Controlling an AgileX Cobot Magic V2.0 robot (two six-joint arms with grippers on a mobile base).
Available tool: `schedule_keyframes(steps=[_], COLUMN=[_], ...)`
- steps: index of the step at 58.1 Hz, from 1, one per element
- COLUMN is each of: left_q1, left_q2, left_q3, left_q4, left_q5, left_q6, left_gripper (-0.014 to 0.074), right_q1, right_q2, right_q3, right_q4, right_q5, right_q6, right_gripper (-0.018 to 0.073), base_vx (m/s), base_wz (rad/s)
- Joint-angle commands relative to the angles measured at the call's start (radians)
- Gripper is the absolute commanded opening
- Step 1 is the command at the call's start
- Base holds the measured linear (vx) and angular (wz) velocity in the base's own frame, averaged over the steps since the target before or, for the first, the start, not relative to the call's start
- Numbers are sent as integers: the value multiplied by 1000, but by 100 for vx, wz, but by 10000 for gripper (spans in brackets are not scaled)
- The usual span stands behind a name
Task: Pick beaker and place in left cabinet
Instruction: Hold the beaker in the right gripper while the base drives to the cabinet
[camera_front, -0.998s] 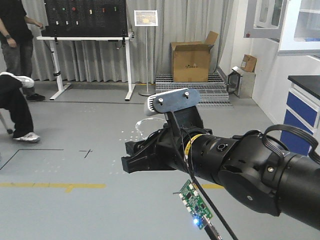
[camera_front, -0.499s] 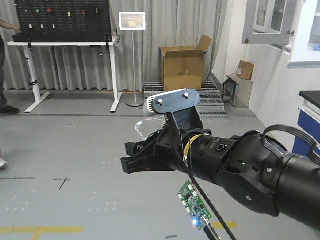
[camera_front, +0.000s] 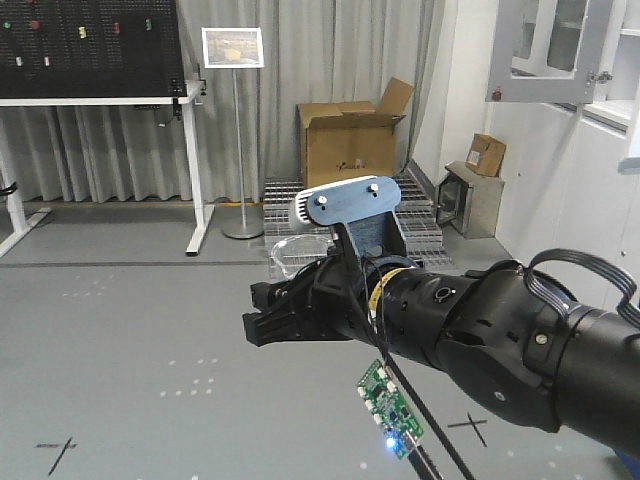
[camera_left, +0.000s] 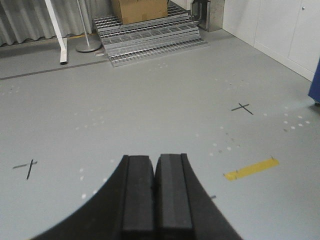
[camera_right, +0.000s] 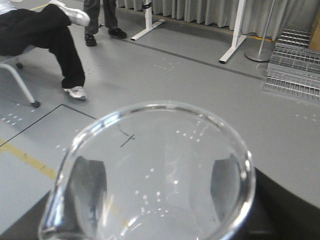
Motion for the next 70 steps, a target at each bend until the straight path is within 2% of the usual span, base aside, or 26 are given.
schedule_keyframes(steps=[1, 70], left_q1=[-6, -6], left_q2=[-10, -10], left_q3=[-19, -19], left_q4=[-12, -11], left_q5=[-82, -82], left_q6=[-1, -1], left_gripper=[-6, -6], right_q1=[-3, -3], right_q2=[-45, -45], right_q3=[-39, -39], right_q4=[-10, -10], right_q5=[-81, -82], right_q6=[-4, -4], right_gripper=[9, 9], base_vx=[69, 67], base_wz=[-7, -2])
